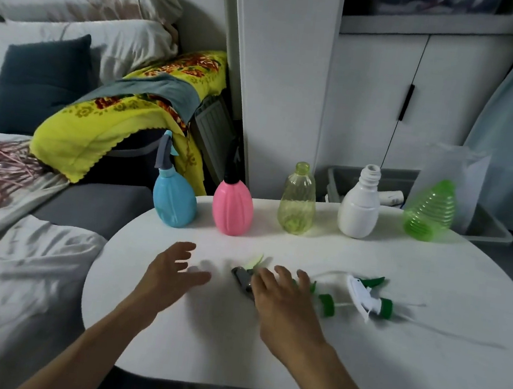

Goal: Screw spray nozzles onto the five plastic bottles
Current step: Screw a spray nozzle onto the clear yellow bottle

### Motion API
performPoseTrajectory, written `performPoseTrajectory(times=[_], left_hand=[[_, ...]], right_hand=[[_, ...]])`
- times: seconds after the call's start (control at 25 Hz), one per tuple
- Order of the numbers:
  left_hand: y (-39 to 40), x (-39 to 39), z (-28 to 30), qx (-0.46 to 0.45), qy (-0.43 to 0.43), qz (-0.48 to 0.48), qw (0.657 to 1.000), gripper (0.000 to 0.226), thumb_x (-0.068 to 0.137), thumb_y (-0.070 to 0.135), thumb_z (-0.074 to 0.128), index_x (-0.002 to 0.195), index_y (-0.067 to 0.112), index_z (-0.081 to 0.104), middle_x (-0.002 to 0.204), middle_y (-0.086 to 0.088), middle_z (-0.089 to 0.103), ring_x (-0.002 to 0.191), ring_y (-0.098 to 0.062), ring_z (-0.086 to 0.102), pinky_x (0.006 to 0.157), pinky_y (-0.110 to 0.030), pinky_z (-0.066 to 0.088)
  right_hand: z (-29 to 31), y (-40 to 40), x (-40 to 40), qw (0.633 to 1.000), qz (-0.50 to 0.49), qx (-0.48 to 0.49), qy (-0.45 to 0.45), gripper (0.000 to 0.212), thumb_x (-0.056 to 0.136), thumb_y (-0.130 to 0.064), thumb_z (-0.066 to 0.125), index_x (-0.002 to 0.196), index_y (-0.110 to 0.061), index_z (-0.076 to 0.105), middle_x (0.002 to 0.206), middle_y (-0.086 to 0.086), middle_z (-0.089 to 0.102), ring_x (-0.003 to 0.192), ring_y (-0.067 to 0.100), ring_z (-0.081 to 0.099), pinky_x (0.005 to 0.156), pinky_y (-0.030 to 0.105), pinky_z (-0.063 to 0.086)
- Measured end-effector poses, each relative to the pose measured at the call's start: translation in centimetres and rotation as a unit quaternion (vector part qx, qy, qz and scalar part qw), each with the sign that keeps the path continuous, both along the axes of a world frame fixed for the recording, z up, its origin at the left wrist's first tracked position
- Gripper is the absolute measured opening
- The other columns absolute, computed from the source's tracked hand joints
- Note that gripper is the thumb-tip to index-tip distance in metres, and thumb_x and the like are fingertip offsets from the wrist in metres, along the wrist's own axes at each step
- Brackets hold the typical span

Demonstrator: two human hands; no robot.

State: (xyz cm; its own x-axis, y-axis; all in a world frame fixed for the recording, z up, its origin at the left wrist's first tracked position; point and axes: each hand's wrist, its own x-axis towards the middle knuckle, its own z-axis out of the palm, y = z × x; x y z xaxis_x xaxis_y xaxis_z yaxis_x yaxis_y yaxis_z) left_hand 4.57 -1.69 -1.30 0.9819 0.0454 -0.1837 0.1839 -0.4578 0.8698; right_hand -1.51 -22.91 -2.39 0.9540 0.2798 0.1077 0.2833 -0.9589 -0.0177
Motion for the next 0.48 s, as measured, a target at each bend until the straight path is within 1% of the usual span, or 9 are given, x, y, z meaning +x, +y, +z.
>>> performPoseTrajectory(times=[0.08, 0.16, 0.24, 0.28, 0.32, 0.36, 0.4, 0.44, 0.48], left_hand=[[-0.1, -1.3, 0.7, 0.009, -0.044, -0.004, 0.999, 0.049, 0.079, 0.015, 0.082, 0.123, 0.023, 0.060, 0.120, -0.002, 0.061, 0.104, -0.017, 0.060, 0.072, -0.024, 0.047], [-0.6, -2.2, 1.5, 0.027, -0.090, -0.011, 0.996, 0.037, 0.083, 0.013, 0.078, 0.115, 0.024, 0.064, 0.113, 0.001, 0.066, 0.098, -0.012, 0.064, 0.069, -0.019, 0.047], [-1.2, -2.8, 2.2, 0.039, -0.131, -0.007, 0.991, 0.029, 0.085, 0.009, 0.075, 0.109, 0.023, 0.067, 0.106, 0.002, 0.069, 0.093, -0.006, 0.065, 0.064, -0.010, 0.046], [-1.6, -3.0, 2.6, 0.031, -0.145, 0.003, 0.989, 0.027, 0.085, 0.007, 0.073, 0.106, 0.023, 0.068, 0.104, 0.003, 0.070, 0.091, -0.004, 0.066, 0.060, -0.009, 0.047], [-2.0, -3.1, 2.9, 0.016, -0.153, 0.017, 0.988, 0.026, 0.086, 0.005, 0.072, 0.103, 0.023, 0.068, 0.102, 0.005, 0.070, 0.088, -0.001, 0.066, 0.057, -0.008, 0.048], [-2.4, -3.2, 3.2, 0.001, -0.157, 0.030, 0.987, 0.026, 0.086, 0.004, 0.071, 0.101, 0.024, 0.069, 0.100, 0.006, 0.070, 0.087, 0.002, 0.065, 0.056, -0.008, 0.048], [-2.8, -3.3, 3.3, -0.009, -0.160, 0.039, 0.986, 0.026, 0.086, 0.003, 0.071, 0.100, 0.025, 0.069, 0.099, 0.007, 0.070, 0.086, 0.003, 0.065, 0.056, -0.009, 0.047], [-3.3, -3.4, 3.4, -0.010, -0.162, 0.045, 0.986, 0.028, 0.086, 0.002, 0.070, 0.098, 0.027, 0.068, 0.099, 0.008, 0.070, 0.088, 0.002, 0.065, 0.058, -0.010, 0.046], [-4.0, -3.4, 3.3, -0.007, -0.165, 0.047, 0.985, 0.031, 0.086, 0.000, 0.069, 0.098, 0.028, 0.068, 0.100, 0.009, 0.070, 0.091, -0.001, 0.065, 0.060, -0.011, 0.047]], right_hand=[[-0.8, -0.6, 0.2, 1.000, -0.013, 0.003, -0.015, 0.055, 0.079, 0.000, 0.055, 0.132, -0.012, 0.042, 0.133, 0.006, 0.048, 0.124, 0.032, 0.040, 0.103, 0.052, 0.025], [-1.2, -1.3, 0.2, 1.000, -0.011, -0.002, -0.014, 0.053, 0.080, 0.002, 0.052, 0.131, -0.012, 0.044, 0.132, 0.008, 0.049, 0.121, 0.033, 0.042, 0.102, 0.051, 0.025], [-1.1, -1.8, 0.2, 0.999, 0.019, -0.023, -0.013, 0.049, 0.080, 0.004, 0.051, 0.127, -0.011, 0.050, 0.132, 0.008, 0.051, 0.129, 0.034, 0.038, 0.107, 0.052, 0.020], [-0.6, -2.1, 0.1, 0.999, 0.037, -0.023, -0.017, 0.048, 0.081, 0.005, 0.051, 0.126, -0.012, 0.051, 0.133, 0.007, 0.053, 0.134, 0.032, 0.035, 0.110, 0.052, 0.016], [0.3, -2.3, 0.1, 0.998, 0.049, -0.002, -0.033, 0.047, 0.082, 0.004, 0.051, 0.126, -0.014, 0.053, 0.133, 0.003, 0.055, 0.137, 0.030, 0.033, 0.112, 0.050, 0.015], [1.6, -2.7, 0.1, 0.995, 0.055, 0.043, -0.065, 0.045, 0.083, 0.002, 0.053, 0.123, -0.017, 0.057, 0.131, 0.000, 0.059, 0.137, 0.028, 0.036, 0.110, 0.047, 0.020], [3.0, -3.3, 0.1, 0.986, 0.060, 0.107, -0.116, 0.041, 0.081, 0.001, 0.056, 0.117, -0.018, 0.061, 0.124, -0.001, 0.064, 0.131, 0.028, 0.045, 0.105, 0.044, 0.030], [4.5, -4.2, -0.1, 0.966, 0.054, 0.190, -0.167, 0.037, 0.076, -0.001, 0.058, 0.109, -0.018, 0.065, 0.113, -0.001, 0.069, 0.118, 0.026, 0.055, 0.095, 0.039, 0.039], [6.0, -5.6, -0.3, 0.935, 0.032, 0.287, -0.207, 0.034, 0.073, -0.004, 0.059, 0.103, -0.018, 0.066, 0.101, -0.002, 0.071, 0.103, 0.021, 0.060, 0.085, 0.033, 0.045]])
